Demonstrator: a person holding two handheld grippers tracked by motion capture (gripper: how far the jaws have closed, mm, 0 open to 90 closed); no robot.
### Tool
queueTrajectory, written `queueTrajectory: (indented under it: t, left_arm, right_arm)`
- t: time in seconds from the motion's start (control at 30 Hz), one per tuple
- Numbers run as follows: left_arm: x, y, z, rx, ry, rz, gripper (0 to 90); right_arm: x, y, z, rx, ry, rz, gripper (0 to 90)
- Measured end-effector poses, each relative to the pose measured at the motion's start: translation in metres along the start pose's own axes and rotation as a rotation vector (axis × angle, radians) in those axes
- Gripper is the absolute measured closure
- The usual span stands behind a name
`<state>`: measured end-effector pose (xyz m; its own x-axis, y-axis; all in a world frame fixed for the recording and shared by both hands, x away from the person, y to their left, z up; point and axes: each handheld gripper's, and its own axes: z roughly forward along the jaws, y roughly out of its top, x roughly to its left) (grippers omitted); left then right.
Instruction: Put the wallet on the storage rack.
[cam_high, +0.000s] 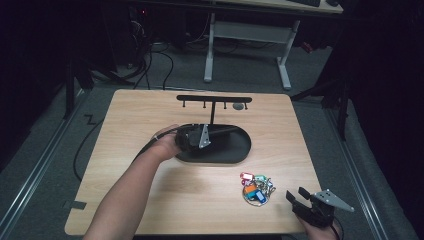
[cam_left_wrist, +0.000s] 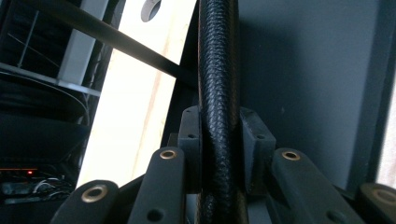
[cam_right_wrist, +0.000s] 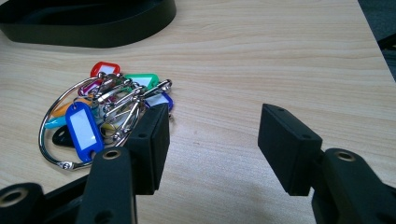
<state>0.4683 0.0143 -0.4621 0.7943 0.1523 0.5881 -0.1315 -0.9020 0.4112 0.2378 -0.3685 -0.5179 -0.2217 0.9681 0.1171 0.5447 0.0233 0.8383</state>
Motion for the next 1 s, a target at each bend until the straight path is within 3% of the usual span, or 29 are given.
queueTrajectory:
  t: [0.13,0.2,0.37,0.53,1.0]
  left_arm:
    - [-0.0026,-0.0023,0.0027,0.013,0.009,0.026,73.6]
    - [-0.0039,-0.0037,0.0051,0.039,-0.011,0.025,73.3]
    - [-0.0073,-0.0038,0.0057,0.046,-0.007,0.036,72.8]
    - [-0.0084,-0.0022,0.0057,0.074,-0.045,0.005,70.2]
    - [-0.0031,-0.0033,-0.0023,0.067,-0.099,-0.065,60.3]
  right_arm:
    - [-0.0001,-0.0003,0.0001,0.000,0.000,0.003,44.0]
    - [0.0000,-0.0003,0.0003,0.001,0.000,0.004,44.0]
    - [0.0005,-0.0004,0.0000,0.001,0.000,0.002,44.1]
    - [0.0015,-0.0003,-0.0001,0.005,0.003,0.002,44.1]
    - [0.0009,-0.0001,-0.0003,0.008,0.005,-0.005,44.1]
